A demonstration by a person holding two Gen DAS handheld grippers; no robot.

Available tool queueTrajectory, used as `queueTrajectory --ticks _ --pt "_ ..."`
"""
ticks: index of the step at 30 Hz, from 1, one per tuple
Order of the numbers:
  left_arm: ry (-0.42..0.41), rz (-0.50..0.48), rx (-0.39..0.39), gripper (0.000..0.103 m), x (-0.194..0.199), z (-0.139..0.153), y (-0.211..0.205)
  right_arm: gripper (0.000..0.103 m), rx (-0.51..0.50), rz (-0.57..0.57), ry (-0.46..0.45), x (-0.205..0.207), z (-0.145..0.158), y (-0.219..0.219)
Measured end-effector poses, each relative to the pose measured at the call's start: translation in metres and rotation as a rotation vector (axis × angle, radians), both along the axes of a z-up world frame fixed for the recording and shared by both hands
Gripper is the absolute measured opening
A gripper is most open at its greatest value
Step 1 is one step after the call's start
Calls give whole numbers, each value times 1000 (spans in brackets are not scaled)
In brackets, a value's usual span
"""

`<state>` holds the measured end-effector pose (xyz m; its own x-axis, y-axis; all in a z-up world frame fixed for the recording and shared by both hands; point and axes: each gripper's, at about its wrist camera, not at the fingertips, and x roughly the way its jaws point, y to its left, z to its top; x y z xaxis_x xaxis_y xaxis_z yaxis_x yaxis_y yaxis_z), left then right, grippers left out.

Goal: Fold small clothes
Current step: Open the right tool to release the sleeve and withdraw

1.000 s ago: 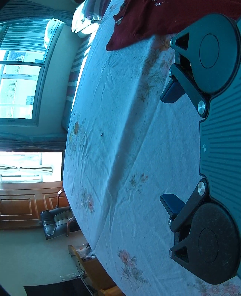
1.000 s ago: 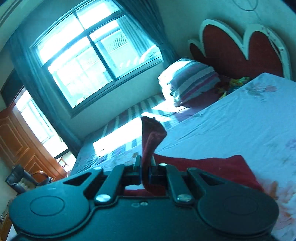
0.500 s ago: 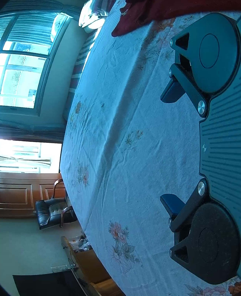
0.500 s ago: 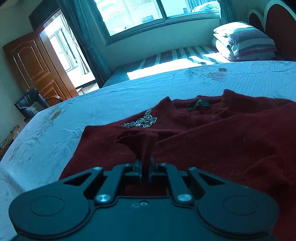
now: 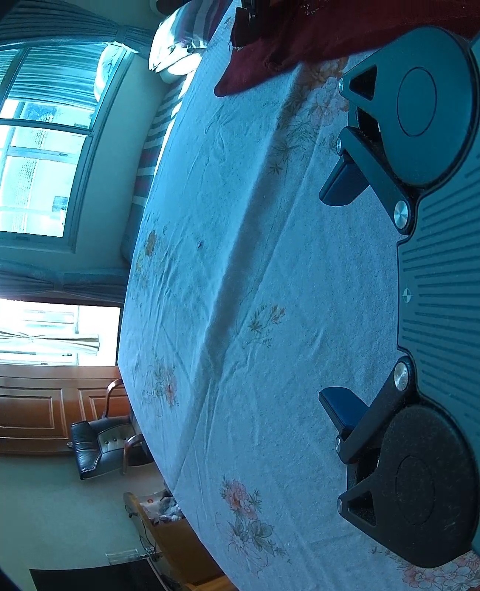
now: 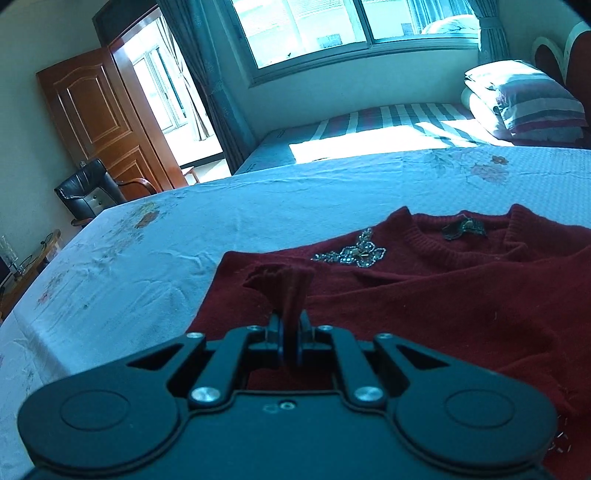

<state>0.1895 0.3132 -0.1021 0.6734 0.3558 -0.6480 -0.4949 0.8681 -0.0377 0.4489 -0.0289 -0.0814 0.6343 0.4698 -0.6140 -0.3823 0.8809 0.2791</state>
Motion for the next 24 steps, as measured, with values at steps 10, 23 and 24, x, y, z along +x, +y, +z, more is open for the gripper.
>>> queueTrajectory --ticks 10,23,24 --pt "17 -31 -4 103 11 1 -29 13 25 27 57 11 -16 16" --pt "-58 -197 -76 103 93 10 -110 19 38 9 -85 -40 43 -85" --pt "-68 -224 -89 103 103 11 -121 18 29 -31 -85 -43 45 -104"
